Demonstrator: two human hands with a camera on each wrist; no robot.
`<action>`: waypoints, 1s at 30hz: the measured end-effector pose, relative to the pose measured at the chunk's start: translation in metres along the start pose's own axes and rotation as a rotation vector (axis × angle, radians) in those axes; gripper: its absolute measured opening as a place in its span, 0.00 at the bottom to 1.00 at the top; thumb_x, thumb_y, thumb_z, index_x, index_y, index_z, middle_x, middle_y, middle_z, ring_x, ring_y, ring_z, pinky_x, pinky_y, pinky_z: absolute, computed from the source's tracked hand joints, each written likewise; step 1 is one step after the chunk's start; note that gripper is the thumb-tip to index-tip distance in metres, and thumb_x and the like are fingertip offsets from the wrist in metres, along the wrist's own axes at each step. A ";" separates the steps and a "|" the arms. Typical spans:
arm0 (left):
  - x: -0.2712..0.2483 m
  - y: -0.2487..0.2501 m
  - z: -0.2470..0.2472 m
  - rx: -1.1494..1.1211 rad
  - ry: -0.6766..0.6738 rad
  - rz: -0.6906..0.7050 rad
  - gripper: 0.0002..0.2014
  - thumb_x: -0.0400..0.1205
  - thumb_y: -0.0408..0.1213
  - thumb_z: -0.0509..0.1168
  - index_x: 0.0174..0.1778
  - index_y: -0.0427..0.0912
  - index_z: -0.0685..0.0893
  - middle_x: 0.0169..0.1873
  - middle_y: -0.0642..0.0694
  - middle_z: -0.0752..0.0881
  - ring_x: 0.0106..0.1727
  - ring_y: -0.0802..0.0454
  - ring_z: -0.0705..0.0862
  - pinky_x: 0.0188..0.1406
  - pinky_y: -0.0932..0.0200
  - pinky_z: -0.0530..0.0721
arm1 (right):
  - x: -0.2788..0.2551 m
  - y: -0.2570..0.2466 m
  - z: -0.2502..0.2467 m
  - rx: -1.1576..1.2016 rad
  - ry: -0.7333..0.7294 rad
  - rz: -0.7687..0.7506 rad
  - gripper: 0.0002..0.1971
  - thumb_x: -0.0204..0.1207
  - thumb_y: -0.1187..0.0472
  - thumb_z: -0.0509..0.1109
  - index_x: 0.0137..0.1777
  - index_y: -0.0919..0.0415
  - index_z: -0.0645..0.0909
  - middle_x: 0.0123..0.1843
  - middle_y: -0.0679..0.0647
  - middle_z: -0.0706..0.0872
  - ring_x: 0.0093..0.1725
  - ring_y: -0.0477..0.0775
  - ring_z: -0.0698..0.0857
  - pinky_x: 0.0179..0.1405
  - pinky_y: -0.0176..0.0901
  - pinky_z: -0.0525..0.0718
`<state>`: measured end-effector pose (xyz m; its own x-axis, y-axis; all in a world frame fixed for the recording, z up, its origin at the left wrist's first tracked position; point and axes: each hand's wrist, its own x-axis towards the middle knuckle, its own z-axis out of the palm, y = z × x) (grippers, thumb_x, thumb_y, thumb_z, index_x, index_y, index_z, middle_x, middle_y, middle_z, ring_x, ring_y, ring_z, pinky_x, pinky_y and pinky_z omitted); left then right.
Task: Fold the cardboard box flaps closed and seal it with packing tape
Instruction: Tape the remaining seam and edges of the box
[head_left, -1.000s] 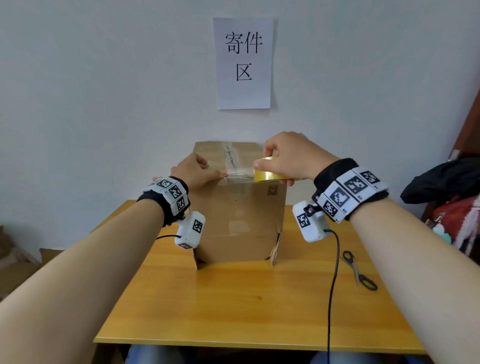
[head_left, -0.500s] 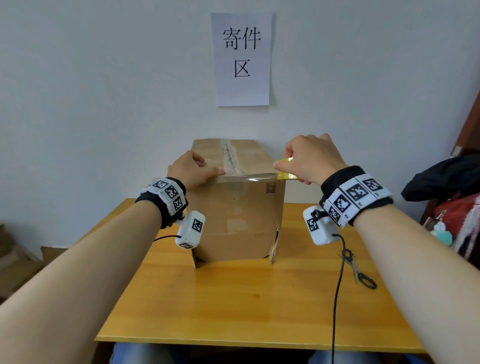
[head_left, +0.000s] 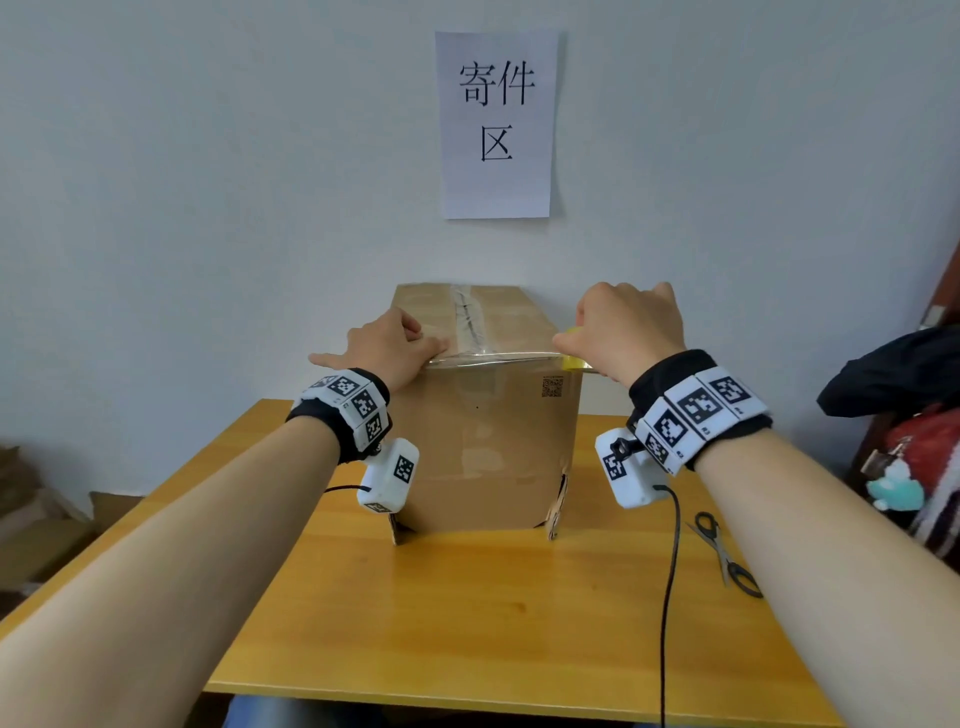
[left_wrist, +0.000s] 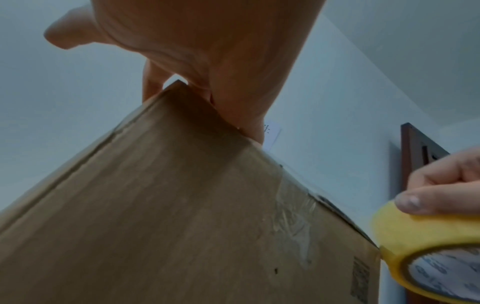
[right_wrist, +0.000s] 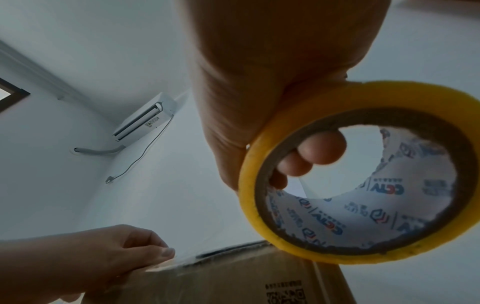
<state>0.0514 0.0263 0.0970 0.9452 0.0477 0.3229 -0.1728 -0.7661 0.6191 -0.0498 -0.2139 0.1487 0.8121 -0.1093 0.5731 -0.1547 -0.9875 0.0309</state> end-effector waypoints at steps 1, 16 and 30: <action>-0.004 0.004 -0.002 0.052 -0.003 0.003 0.25 0.68 0.76 0.62 0.48 0.61 0.78 0.50 0.66 0.85 0.68 0.50 0.78 0.73 0.20 0.52 | 0.000 0.000 0.000 -0.004 -0.001 -0.001 0.12 0.72 0.51 0.65 0.31 0.56 0.75 0.28 0.50 0.80 0.31 0.56 0.79 0.48 0.52 0.64; -0.009 0.035 0.000 0.109 -0.202 -0.065 0.46 0.63 0.74 0.70 0.74 0.56 0.69 0.75 0.50 0.71 0.79 0.37 0.63 0.77 0.36 0.62 | -0.006 -0.008 -0.002 -0.028 -0.006 0.050 0.15 0.75 0.51 0.67 0.30 0.55 0.72 0.27 0.48 0.77 0.27 0.53 0.74 0.51 0.53 0.63; 0.000 0.037 -0.003 0.236 -0.186 -0.082 0.45 0.49 0.81 0.65 0.61 0.65 0.72 0.66 0.47 0.75 0.75 0.36 0.64 0.74 0.29 0.62 | -0.012 -0.020 -0.009 -0.060 -0.023 0.068 0.15 0.77 0.53 0.66 0.31 0.55 0.69 0.28 0.49 0.76 0.27 0.51 0.72 0.58 0.56 0.66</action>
<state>0.0446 -0.0001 0.1221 0.9916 0.0144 0.1285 -0.0449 -0.8933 0.4473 -0.0616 -0.1915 0.1481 0.8114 -0.1790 0.5565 -0.2428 -0.9692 0.0423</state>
